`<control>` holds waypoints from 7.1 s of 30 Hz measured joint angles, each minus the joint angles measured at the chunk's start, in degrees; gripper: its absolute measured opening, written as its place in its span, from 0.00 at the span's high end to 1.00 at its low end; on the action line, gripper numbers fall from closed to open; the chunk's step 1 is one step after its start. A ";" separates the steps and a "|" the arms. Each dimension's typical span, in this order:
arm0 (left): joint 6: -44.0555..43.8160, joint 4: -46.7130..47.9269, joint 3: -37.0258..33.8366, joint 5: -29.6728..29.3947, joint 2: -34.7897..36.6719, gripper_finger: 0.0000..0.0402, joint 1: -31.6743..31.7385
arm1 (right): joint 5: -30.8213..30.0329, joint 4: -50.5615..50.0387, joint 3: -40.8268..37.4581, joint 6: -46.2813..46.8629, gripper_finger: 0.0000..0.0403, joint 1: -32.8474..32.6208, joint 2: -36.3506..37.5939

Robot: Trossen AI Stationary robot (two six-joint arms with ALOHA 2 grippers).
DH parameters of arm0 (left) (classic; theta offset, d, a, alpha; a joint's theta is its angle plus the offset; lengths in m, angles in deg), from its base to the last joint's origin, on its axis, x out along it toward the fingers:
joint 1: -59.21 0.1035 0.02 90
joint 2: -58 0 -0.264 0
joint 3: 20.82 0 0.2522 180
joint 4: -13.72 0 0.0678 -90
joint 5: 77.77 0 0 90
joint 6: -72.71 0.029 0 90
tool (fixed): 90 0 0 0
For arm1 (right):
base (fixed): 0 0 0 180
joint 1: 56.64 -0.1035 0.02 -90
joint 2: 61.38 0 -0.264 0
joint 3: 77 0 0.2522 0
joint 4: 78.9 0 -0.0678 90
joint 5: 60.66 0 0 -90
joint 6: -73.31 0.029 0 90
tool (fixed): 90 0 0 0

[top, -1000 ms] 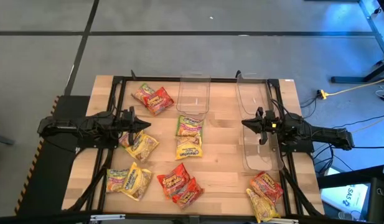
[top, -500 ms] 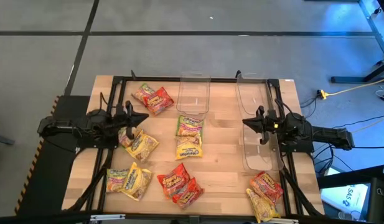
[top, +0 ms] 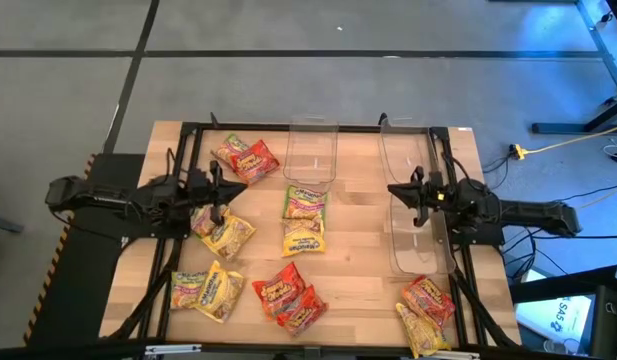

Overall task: Sort Maruchan noodles
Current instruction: Put the yellow noodle pack into the top left transparent bin

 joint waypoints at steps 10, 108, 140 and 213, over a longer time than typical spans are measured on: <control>-0.42 -8.02 0.00 0.01 -12.18 0.99 0.00 | 0.57 0.24 10.19 -3.00 0.98 0.00 -19.94; -11.07 16.44 30.69 6.29 -54.89 0.99 -16.60 | 8.16 8.07 37.24 -8.22 0.77 -10.93 -81.28; -9.14 9.47 37.76 7.51 -57.74 0.32 -4.86 | 3.54 -1.29 37.19 -14.29 0.78 -10.91 -70.73; 4.70 -13.78 40.26 -2.14 -61.90 0.68 -4.31 | 0.55 18.68 18.98 -12.94 0.36 -10.88 -42.76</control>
